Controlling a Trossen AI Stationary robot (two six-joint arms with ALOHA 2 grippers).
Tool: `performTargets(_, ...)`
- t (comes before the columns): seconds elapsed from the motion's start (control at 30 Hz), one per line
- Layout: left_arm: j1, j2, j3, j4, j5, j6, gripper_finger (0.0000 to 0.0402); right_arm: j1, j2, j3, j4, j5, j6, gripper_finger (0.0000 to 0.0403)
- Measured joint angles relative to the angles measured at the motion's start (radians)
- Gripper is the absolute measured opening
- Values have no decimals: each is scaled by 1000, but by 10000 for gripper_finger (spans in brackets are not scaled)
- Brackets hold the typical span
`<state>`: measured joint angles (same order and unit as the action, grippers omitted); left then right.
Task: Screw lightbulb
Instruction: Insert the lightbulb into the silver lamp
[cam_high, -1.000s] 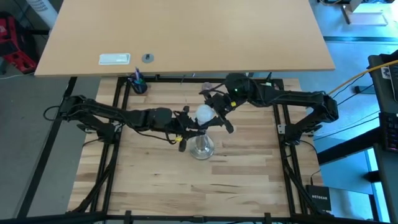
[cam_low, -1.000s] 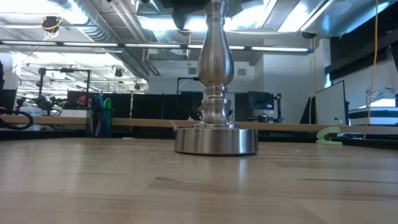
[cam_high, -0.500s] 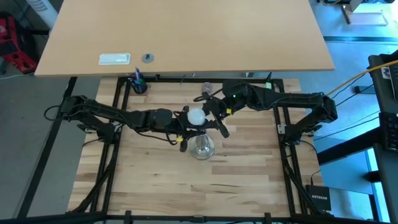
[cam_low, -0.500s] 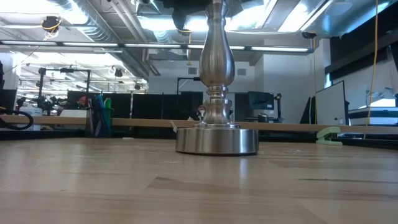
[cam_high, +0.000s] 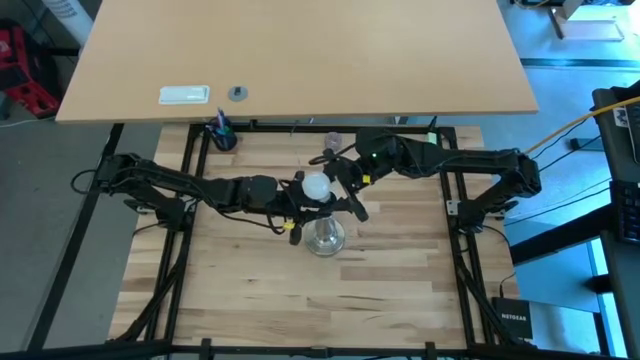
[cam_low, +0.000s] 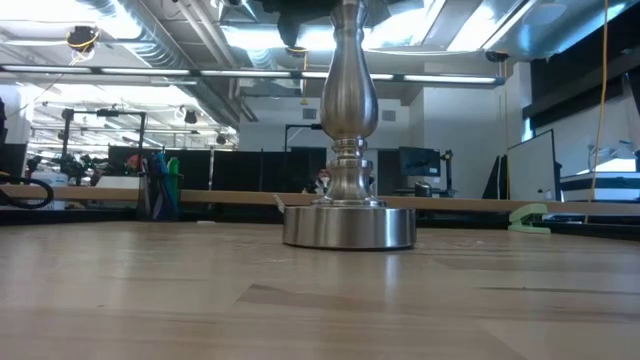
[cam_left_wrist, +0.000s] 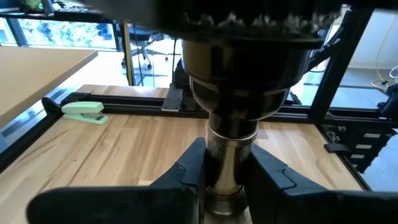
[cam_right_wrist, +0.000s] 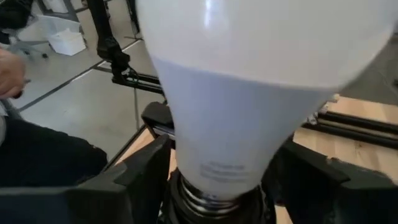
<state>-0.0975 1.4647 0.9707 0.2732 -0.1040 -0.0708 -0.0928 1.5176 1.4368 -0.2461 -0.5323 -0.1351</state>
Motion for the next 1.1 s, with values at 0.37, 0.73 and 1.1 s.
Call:
performTargets(0.37, 0, 1, 0, -1, 1, 0, 62, 0, -21, 2, 39, -14, -1, 250)
performTargets(0.73, 0, 0, 0, -5, 1, 0, 62, 0, -23, 2, 76, -70, 53, 209)
performTargets(1.1, 0, 1, 0, -4, 1, 0, 62, 0, -55, 4, 55, -44, 42, 149)
